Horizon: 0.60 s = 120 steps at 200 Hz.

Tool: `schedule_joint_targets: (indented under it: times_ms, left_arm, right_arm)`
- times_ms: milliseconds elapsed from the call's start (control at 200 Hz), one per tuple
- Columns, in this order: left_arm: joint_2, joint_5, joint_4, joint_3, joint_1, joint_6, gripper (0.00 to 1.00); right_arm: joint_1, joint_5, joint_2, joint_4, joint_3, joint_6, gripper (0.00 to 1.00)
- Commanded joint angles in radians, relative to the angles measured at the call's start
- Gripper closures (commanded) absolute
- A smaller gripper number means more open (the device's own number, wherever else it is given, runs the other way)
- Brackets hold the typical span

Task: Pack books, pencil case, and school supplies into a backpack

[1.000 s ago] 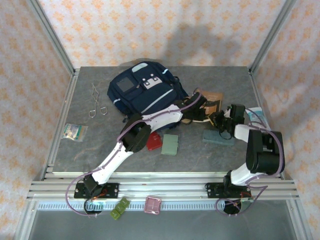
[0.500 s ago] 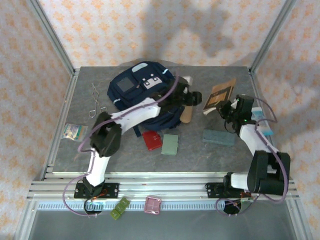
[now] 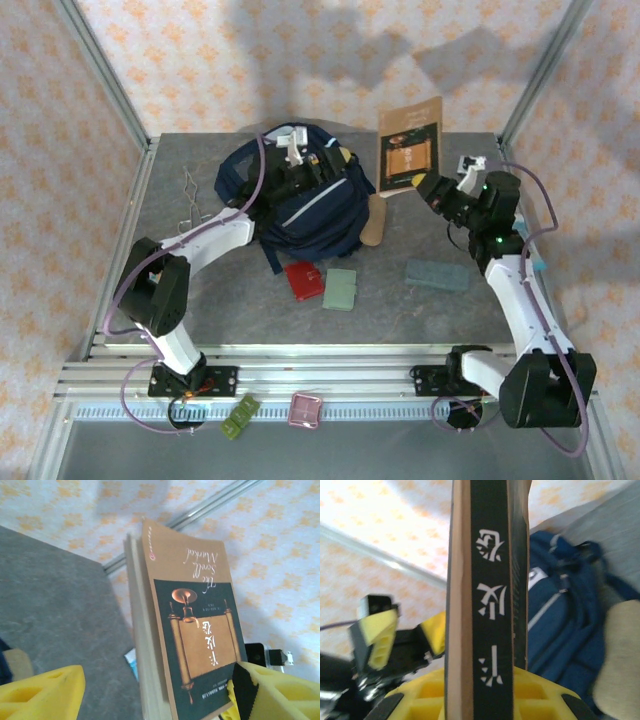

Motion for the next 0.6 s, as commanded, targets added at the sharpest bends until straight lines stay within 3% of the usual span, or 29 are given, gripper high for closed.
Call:
schedule_joint_targets:
  times_ms: [0, 185, 240, 415, 596]
  left_arm:
    - [-0.031, 0.147, 0.261, -0.027, 0.002, -0.088, 0.23]
    - [-0.051, 0.172, 0.366, -0.082, -0.001, -0.11, 0.22]
    - [-0.053, 0.172, 0.386, -0.092, 0.0, -0.12, 0.15]
    - [-0.054, 0.157, 0.365, -0.097, 0.0, -0.099, 0.15]
    - [-0.043, 0.162, 0.455, -0.092, 0.0, -0.13, 0.15]
  right_arm:
    - [0.048, -0.139, -0.033, 0.114, 0.07, -0.034, 1.0]
    - [0.103, -0.205, -0.041, 0.139, 0.09, -0.028, 1.0]
    - [0.113, -0.233, -0.039, 0.166, 0.084, -0.009, 1.0]
    - [0.135, -0.316, -0.054, 0.287, 0.065, 0.076, 1.0]
    - [0.139, -0.341, -0.051, 0.365, 0.054, 0.152, 1.0]
